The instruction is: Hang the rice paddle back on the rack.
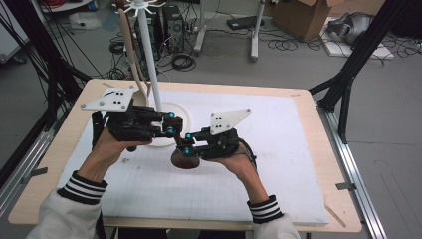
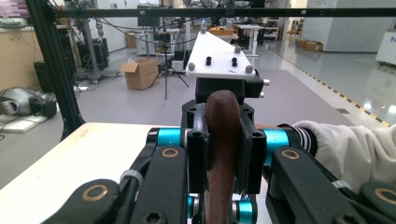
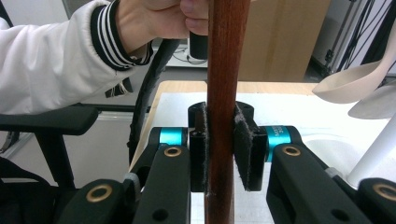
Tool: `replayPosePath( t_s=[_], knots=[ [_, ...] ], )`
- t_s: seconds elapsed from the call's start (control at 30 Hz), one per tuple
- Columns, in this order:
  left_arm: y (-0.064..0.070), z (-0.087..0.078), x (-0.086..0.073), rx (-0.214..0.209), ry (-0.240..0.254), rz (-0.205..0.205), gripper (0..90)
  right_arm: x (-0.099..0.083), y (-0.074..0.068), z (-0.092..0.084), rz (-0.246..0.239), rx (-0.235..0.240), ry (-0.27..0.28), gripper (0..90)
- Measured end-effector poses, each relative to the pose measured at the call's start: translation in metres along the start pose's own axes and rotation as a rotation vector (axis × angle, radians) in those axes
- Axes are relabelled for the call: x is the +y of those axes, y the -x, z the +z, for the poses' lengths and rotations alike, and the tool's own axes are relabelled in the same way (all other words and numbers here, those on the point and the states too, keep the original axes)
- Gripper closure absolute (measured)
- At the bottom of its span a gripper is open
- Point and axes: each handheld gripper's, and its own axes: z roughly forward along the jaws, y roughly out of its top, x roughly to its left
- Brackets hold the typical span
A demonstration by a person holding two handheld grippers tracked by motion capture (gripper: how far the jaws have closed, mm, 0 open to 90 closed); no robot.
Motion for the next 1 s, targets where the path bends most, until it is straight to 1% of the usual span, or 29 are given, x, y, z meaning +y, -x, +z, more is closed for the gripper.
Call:
replayPosePath(
  t_s=[0.17, 0.2, 0.23, 0.27, 0.33, 0.37, 0.4, 0.43, 0.5, 0.53, 0.6, 0.63, 0.67, 0.7, 0.77, 0.8, 0.83, 0.9, 0.93, 0.97, 1.0],
  knots=[
    [0.0, 0.0, 0.0, 0.007, 0.002, 0.0, 76.5, 0.001, -0.001, 0.0, 0.005, -0.008, 0.0, 78.1],
    [0.0, 0.0, 0.0, 0.011, 0.001, -0.001, 74.4, 0.001, -0.001, -0.001, 0.008, -0.013, 0.001, 78.2],
    [0.0, 0.0, 0.0, 0.015, 0.001, -0.002, 74.4, 0.001, -0.001, -0.001, 0.008, -0.013, 0.001, 78.2],
    [0.0, 0.0, 0.0, 0.024, 0.002, 0.005, 71.2, 0.001, -0.001, -0.001, 0.012, -0.009, 0.007, 78.2],
    [0.0, 0.0, 0.0, 0.044, -0.002, 0.022, 59.6, 0.001, -0.001, -0.002, 0.016, -0.012, 0.017, 78.2],
    [0.001, 0.001, 0.0, 0.059, -0.005, 0.027, 55.0, 0.001, -0.001, -0.003, 0.012, -0.022, 0.02, 78.2],
    [0.002, 0.001, 0.0, 0.085, -0.007, 0.031, 49.1, 0.001, -0.001, -0.003, 0.01, -0.024, 0.017, 78.2],
    [0.002, 0.001, 0.001, 0.1, -0.014, 0.035, 41.1, 0.001, -0.001, -0.004, 0.018, -0.033, 0.013, 78.2],
    [0.002, 0.001, 0.0, 0.1, -0.019, 0.034, 33.4, 0.001, -0.001, -0.005, 0.017, -0.038, 0.017, 78.1],
    [0.003, 0.001, 0.001, 0.106, -0.02, 0.033, 33.4, 0.001, 0.0, -0.006, 0.02, -0.045, 0.018, 78.1],
    [0.003, 0.001, 0.001, 0.117, -0.021, 0.023, 23.0, 0.001, 0.0, -0.008, 0.025, -0.054, 0.028, 78.1],
    [0.003, 0.001, 0.001, 0.132, -0.021, 0.02, 15.7, 0.0, 0.001, -0.009, 0.021, -0.058, 0.031, 78.1],
    [0.002, 0.001, 0.001, 0.133, -0.021, 0.017, 15.7, 0.0, 0.001, -0.009, 0.021, -0.058, 0.031, 78.1],
    [0.002, 0.001, 0.0, 0.136, -0.03, 0.008, 10.2, 0.001, 0.001, -0.01, 0.024, -0.059, 0.033, 78.1],
    [0.002, 0.001, -0.001, 0.163, -0.042, 0.001, 8.1, 0.001, 0.001, -0.011, 0.029, -0.07, 0.036, 78.1],
    [0.002, 0.001, -0.002, 0.169, -0.043, -0.008, 6.4, 0.001, 0.001, -0.011, 0.032, -0.082, 0.039, 78.1],
    [0.003, 0.002, -0.002, 0.184, -0.045, -0.016, 6.4, 0.001, 0.001, -0.011, 0.032, -0.082, 0.039, 78.1],
    [0.003, 0.002, -0.005, 0.212, -0.051, -0.02, 6.4, 0.001, 0.001, -0.012, 0.037, -0.096, 0.042, 78.1],
    [0.004, 0.002, -0.006, 0.217, -0.05, -0.027, 6.4, 0.001, 0.001, -0.012, 0.047, -0.111, 0.045, 78.1],
    [0.004, 0.001, -0.007, 0.223, -0.05, -0.027, 6.4, 0.001, 0.001, -0.012, 0.044, -0.116, 0.046, 78.1],
    [0.005, 0.001, -0.009, 0.239, -0.048, -0.029, 6.5, 0.001, 0.001, -0.012, 0.049, -0.121, 0.045, 78.1]
  ],
)
